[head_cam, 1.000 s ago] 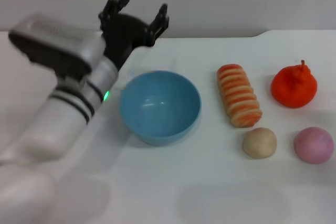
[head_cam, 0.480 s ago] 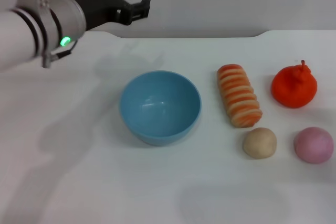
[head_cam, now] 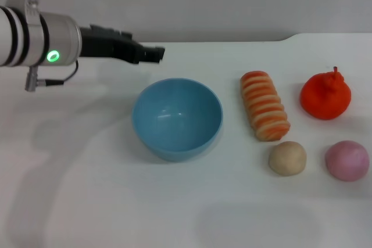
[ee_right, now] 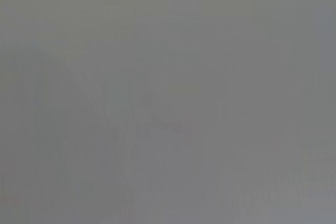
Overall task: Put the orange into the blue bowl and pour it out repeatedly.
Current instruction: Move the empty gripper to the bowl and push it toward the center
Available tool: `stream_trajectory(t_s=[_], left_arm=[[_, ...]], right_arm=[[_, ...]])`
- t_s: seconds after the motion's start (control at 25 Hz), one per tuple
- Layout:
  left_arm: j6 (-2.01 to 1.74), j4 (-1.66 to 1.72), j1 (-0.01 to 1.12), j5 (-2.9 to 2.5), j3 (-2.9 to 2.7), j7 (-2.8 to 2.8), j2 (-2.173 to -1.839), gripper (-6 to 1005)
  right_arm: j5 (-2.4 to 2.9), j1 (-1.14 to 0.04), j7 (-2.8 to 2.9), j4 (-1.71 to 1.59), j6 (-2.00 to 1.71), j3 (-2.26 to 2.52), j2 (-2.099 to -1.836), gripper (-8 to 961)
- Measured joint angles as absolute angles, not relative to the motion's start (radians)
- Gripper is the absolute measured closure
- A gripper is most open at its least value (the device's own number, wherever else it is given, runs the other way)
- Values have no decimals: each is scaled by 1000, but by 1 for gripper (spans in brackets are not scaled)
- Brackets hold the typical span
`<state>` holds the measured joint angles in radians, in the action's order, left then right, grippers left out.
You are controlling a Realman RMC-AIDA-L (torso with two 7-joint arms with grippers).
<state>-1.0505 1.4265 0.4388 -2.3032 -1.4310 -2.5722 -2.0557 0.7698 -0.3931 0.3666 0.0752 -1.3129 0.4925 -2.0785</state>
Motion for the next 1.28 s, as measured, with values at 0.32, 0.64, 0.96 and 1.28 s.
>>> stream_trajectory(t_s=[0.32, 0.64, 0.96, 1.28], left_arm=[[-1025, 1177, 537, -2303, -1429, -2559, -2056, 203], [-975, 1052, 584, -2311, -1422, -2518, -2056, 204], [-969, 991, 587, -2313, -1420, -2506, -2053, 205], [-1001, 946, 597, -2314, -1426, -2505, -2057, 308]], right_arm=[[770, -394, 366, 60, -1307, 492, -2079, 286], [770, -390, 361, 58, -1303, 492, -2077, 287], [770, -390, 360, 57, -1302, 492, -2077, 287], [770, -388, 359, 57, -1301, 492, -2077, 288]])
